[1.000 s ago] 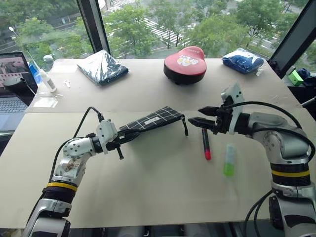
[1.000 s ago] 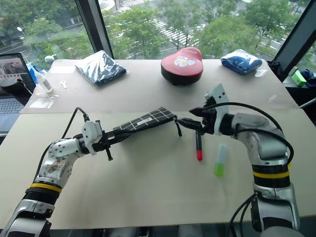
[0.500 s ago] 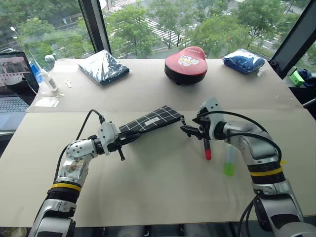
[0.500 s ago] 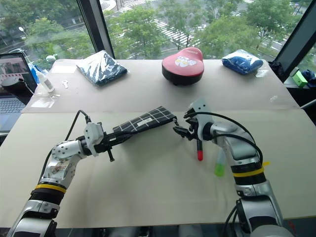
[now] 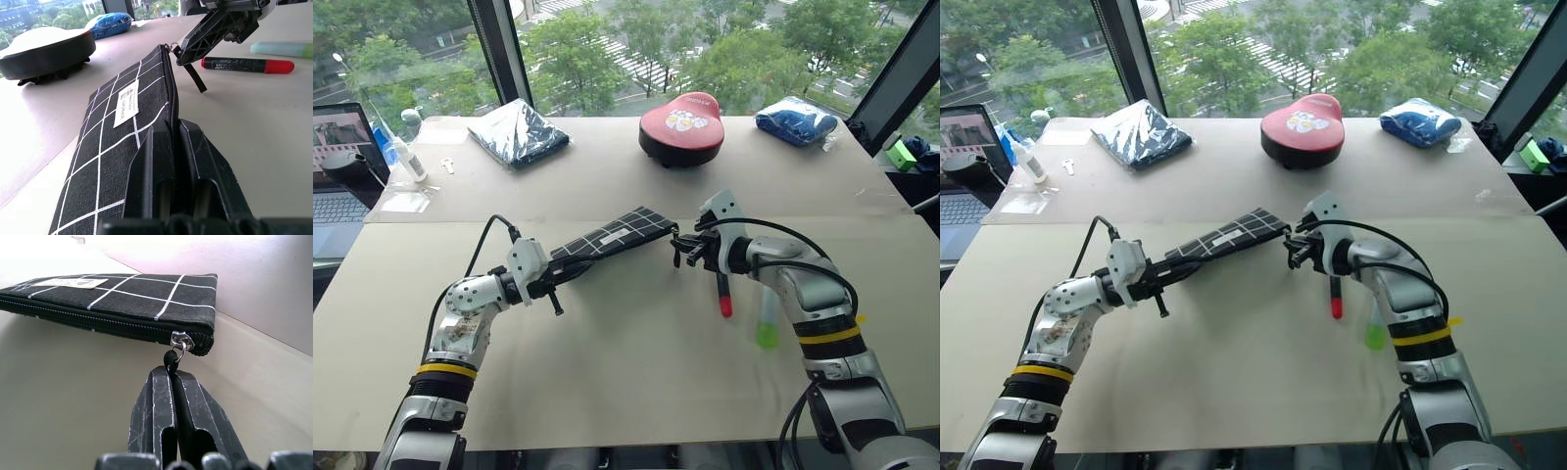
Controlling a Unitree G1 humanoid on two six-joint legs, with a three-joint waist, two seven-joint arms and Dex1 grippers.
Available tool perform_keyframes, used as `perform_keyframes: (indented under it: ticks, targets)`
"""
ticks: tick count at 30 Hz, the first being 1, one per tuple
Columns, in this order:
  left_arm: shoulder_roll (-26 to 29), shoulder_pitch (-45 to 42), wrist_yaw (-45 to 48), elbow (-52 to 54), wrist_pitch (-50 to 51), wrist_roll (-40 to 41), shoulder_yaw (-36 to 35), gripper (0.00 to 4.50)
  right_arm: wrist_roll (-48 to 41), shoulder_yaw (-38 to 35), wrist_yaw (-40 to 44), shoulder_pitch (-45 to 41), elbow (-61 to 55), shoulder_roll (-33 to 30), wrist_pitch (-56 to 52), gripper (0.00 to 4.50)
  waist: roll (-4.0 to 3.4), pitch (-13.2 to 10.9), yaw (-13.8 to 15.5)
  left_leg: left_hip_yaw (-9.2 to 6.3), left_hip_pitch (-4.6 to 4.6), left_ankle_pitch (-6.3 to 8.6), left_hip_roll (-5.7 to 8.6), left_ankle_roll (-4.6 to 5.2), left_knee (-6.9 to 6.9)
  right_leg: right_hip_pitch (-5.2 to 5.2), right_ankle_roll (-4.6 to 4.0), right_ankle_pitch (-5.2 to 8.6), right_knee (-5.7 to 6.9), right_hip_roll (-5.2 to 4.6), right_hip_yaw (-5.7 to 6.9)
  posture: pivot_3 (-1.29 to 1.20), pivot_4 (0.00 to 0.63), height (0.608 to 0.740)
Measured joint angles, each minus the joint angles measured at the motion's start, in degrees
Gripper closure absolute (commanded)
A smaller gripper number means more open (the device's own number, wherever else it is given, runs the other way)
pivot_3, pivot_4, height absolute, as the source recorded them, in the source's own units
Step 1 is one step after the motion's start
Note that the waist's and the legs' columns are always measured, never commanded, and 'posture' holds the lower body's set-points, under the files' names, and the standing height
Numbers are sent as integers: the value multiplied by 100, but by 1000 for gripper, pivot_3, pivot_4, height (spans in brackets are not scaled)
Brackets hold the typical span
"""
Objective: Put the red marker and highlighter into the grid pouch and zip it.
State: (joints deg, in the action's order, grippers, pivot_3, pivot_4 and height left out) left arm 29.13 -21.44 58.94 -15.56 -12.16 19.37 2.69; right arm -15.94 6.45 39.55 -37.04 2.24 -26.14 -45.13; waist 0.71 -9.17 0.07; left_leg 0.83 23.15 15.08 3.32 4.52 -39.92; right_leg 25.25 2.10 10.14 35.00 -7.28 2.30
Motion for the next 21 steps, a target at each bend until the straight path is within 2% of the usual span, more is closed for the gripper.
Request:
perform_keyframes:
  ticks: [4,13,18,21]
  targets:
    - [-22,0,-25,92,40,-25,-1,4500,17,28,43,-1,-44,0,9,4425,0,0,-1,0,0,0,0,0,0,0,0,0,-1,0,0,0,150,740]
    - [-24,-4,-45,134,210,-28,-13,4500,289,718,374,-78,-215,25,120,4425,0,0,-23,0,0,-1,0,-2,0,1,0,0,0,0,0,0,150,740]
    - [-28,-56,-36,213,249,-43,-18,4500,346,742,401,-694,-63,218,169,4425,0,0,-25,-3,0,-6,0,-11,0,2,0,0,1,1,2,0,150,740]
    - [-31,-84,-14,236,268,-96,-15,4500,334,764,603,-780,-62,205,172,4425,0,0,-12,-5,1,-7,2,-12,2,0,0,0,2,0,4,0,150,740]
